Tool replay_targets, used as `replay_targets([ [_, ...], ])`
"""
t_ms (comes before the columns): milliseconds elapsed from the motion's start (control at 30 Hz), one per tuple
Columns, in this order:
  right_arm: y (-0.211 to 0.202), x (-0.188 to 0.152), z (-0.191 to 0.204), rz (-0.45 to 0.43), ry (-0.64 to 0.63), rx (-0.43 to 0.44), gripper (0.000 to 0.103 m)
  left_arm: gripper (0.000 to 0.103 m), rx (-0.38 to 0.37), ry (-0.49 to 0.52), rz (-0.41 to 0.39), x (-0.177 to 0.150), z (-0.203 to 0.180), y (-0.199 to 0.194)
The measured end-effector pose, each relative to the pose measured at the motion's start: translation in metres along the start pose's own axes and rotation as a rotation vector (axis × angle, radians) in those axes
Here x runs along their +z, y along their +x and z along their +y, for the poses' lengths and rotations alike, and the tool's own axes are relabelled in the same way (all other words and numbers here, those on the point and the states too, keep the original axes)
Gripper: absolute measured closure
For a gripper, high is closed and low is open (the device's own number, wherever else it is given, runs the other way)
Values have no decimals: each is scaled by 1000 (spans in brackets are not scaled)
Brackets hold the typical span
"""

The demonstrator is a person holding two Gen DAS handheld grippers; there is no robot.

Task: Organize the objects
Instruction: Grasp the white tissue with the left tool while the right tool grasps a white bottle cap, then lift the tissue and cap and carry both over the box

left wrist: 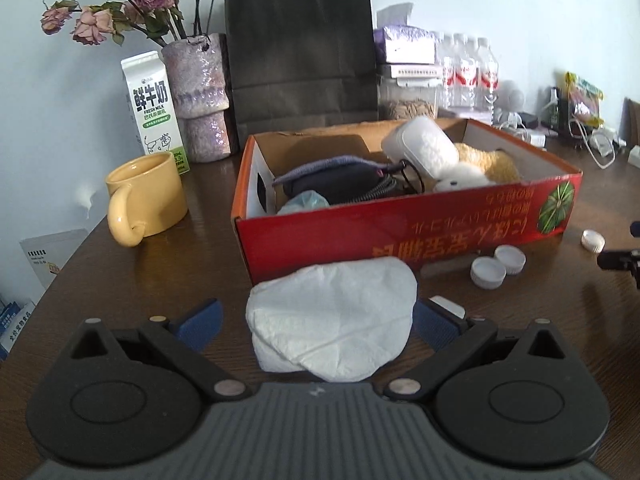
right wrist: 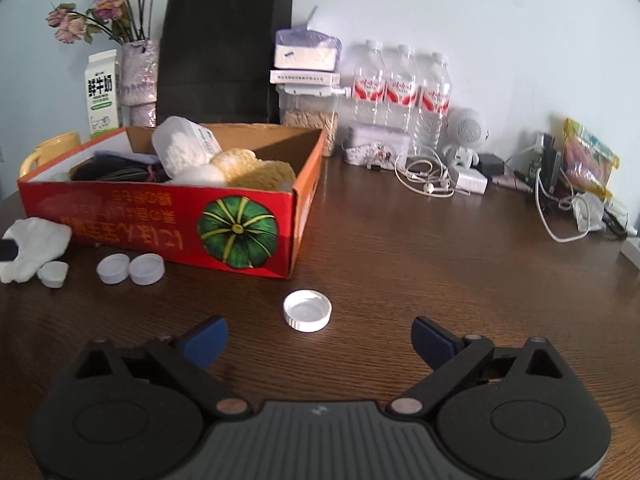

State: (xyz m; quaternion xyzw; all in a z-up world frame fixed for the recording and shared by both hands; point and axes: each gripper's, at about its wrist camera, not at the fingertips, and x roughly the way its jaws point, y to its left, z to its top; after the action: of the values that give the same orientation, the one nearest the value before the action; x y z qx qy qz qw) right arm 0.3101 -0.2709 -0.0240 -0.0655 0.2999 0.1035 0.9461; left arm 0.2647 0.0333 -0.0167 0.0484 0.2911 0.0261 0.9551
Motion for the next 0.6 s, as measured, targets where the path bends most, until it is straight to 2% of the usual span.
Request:
replay_targets([
  [167, 21, 7, -8, 35, 42, 33, 31, 0, -6, 12, 26, -3, -2, 9],
  [333, 26, 11, -7, 24, 41, 71, 67, 0, -20, 23, 37, -3, -4, 14],
  [400, 25, 12, -3, 19, 24, 84, 76, 0, -25, 28, 42, -3, -4, 17],
  [600, 21, 13, 4, 8, 2, 89, 76, 0, -30, 23, 55, -1, -6, 27],
])
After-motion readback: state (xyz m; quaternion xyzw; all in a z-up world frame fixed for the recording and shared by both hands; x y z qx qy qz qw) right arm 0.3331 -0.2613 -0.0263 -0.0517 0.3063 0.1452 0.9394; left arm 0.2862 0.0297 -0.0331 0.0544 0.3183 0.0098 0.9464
